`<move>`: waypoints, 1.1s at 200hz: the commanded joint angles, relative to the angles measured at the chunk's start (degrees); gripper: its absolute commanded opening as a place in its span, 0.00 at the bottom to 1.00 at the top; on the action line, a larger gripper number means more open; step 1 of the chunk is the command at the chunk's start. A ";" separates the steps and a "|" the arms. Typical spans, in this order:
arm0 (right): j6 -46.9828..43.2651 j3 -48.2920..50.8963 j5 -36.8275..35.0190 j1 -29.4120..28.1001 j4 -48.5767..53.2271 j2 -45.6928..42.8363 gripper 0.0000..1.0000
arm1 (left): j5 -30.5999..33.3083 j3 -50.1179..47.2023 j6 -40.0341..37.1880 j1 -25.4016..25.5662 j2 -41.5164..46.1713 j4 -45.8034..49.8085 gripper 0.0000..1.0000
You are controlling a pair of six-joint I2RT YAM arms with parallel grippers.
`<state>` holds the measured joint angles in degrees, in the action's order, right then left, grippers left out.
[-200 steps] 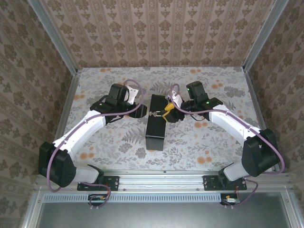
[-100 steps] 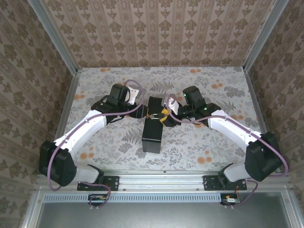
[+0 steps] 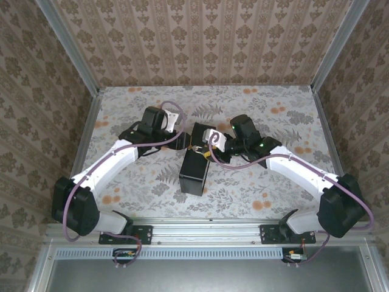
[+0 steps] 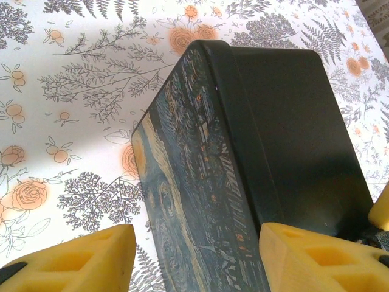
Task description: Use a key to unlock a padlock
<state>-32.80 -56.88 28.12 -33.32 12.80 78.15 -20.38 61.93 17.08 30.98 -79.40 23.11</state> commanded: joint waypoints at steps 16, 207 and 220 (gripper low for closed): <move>-5.11 0.03 -7.95 -3.22 2.11 -2.45 0.23 | -0.62 0.12 1.90 -1.09 -2.84 -0.68 0.59; -51.14 8.41 -56.77 -27.50 -19.13 0.27 0.25 | -5.65 11.75 6.62 -3.12 -17.64 -7.16 0.59; -53.23 8.52 -57.58 -28.38 -18.36 1.19 0.28 | -6.11 13.43 6.29 -3.60 -18.83 -7.17 0.59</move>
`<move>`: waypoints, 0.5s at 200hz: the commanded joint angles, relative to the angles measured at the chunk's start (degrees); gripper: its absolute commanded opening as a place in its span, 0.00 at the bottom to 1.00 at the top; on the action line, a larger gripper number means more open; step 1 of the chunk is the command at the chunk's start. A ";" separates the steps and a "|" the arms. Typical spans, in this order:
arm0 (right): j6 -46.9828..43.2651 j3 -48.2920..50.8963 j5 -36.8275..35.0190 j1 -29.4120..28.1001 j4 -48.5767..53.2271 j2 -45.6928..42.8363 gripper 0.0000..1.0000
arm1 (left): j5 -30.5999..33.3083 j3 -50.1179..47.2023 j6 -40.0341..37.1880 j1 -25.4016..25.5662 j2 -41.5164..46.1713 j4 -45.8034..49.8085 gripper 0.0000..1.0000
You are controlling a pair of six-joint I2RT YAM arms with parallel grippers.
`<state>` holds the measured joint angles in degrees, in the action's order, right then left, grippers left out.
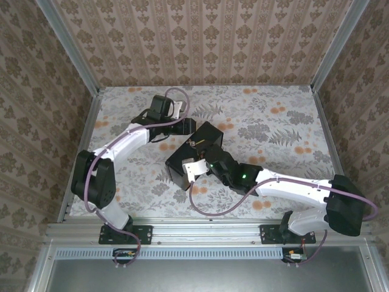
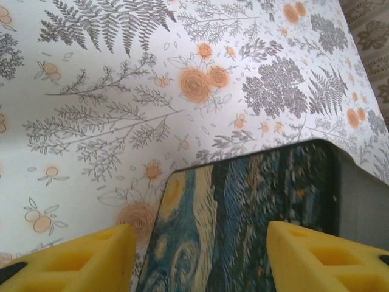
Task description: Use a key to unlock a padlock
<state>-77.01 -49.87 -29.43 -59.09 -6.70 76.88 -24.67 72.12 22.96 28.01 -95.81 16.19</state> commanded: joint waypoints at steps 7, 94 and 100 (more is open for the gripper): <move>-10.14 1.60 -0.63 -3.19 1.26 2.48 0.29 | -2.02 4.03 0.22 -0.81 -3.08 -0.13 0.59; -8.63 -0.14 -3.97 -5.42 10.30 -0.94 0.52 | -2.70 8.82 -2.04 -3.86 -7.37 0.70 0.58; -7.70 0.02 -3.97 -5.52 10.92 -1.68 0.52 | -2.66 8.98 -2.07 -4.13 -7.37 0.71 0.58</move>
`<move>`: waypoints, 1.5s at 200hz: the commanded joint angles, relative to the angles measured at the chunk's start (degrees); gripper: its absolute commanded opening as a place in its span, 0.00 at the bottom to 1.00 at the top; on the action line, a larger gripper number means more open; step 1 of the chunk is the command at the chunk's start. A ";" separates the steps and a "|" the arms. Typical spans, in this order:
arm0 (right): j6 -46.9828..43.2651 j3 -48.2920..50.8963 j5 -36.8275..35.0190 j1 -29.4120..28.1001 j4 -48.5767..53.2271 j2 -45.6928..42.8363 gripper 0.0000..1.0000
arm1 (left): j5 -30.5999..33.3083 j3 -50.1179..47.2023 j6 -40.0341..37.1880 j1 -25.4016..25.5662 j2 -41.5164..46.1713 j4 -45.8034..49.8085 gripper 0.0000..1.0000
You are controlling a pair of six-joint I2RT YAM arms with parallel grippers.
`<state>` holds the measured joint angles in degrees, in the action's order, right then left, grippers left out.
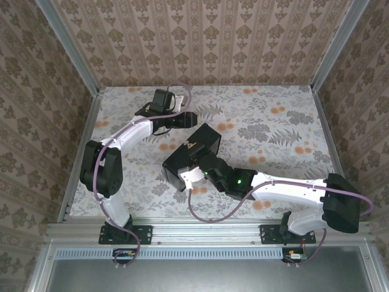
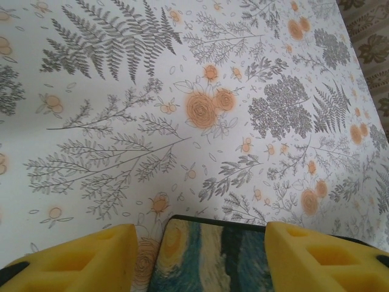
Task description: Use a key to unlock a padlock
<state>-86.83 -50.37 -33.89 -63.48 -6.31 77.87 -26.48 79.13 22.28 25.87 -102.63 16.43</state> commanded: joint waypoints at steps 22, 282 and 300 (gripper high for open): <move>10.35 -1.33 1.11 -1.20 16.97 -6.98 0.52 | -0.55 3.13 -2.06 -2.44 -0.80 1.27 0.58; 103.39 -13.52 44.39 18.25 20.86 1.50 0.08 | 2.42 0.23 -3.85 -2.05 4.54 4.86 0.58; 103.50 -13.14 45.77 17.69 20.70 1.50 0.08 | 2.40 0.56 -3.98 -2.18 4.54 4.81 0.58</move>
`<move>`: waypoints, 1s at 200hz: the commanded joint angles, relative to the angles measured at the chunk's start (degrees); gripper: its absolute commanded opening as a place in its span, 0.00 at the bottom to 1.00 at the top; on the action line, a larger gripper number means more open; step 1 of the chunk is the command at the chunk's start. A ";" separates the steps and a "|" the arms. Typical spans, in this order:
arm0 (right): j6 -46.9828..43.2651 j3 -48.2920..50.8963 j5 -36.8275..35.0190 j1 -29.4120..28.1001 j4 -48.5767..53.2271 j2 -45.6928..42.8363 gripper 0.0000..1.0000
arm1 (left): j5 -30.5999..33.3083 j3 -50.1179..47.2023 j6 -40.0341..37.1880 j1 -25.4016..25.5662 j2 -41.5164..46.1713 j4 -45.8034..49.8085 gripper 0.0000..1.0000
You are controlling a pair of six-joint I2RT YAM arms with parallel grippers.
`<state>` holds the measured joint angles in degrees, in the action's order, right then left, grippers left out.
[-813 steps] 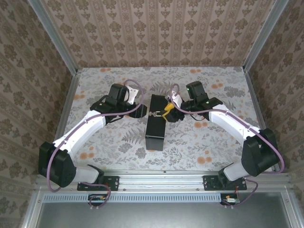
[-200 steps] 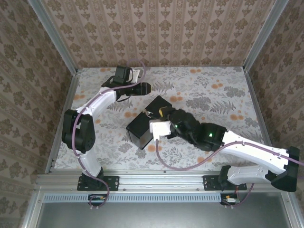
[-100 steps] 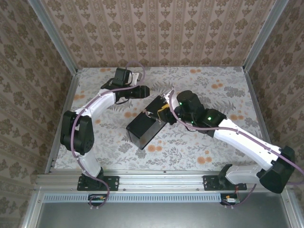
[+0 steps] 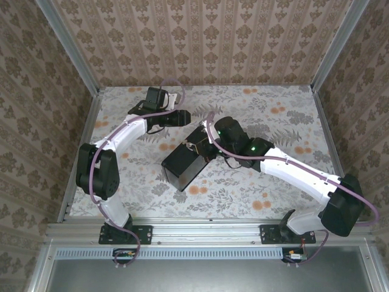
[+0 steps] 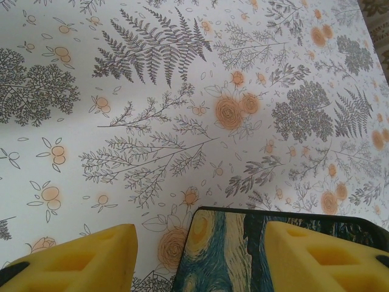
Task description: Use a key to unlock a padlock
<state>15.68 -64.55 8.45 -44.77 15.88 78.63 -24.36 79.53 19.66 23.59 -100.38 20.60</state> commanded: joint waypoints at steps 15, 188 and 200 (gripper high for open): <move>1.27 1.05 4.54 -1.30 -1.64 2.55 0.07 | 0.29 0.36 -1.44 -0.03 2.25 0.67 0.58; -15.27 2.59 7.35 0.60 1.32 -0.87 0.53 | 6.14 -4.97 -1.35 -0.56 9.73 6.38 0.59; -18.69 2.59 7.64 0.63 1.54 -0.63 0.55 | 5.93 -5.46 -0.78 -0.96 10.59 7.31 0.59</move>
<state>6.63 -62.76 14.11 -44.07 16.10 77.21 -20.34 75.16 18.00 23.46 -92.42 24.21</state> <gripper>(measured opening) 0.538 0.585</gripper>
